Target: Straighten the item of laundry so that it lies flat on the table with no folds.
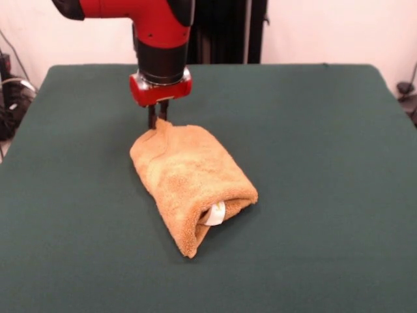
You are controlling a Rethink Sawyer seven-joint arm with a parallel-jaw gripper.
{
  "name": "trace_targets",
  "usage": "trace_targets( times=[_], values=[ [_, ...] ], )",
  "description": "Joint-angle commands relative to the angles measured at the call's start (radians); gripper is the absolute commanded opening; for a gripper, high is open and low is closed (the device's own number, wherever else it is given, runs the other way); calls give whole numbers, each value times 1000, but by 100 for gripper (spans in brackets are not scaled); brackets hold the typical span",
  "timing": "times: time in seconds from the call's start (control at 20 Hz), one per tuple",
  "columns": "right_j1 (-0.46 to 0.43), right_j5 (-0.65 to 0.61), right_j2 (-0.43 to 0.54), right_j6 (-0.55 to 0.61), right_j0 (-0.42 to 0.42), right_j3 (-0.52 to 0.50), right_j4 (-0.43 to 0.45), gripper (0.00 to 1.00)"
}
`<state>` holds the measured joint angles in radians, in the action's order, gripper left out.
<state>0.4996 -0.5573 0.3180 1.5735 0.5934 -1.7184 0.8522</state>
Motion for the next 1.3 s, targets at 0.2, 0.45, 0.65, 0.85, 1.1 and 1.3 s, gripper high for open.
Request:
trace_targets(
  times=[0.2, 0.45, 0.65, 0.85, 1.1, 1.3],
  values=[
    [-17, 46, 79, -98, -67, 27, 82, 0],
    [39, 4, 106, -167, -20, -7, 60, 0],
    [122, -48, 129, -217, 0, -58, 23, 0],
    [195, -96, 145, -248, 12, -101, -5, 0],
    [242, -149, 154, -284, 16, -132, -22, 0],
    [260, -146, 155, -283, 15, -146, -11, 0]
  ],
)
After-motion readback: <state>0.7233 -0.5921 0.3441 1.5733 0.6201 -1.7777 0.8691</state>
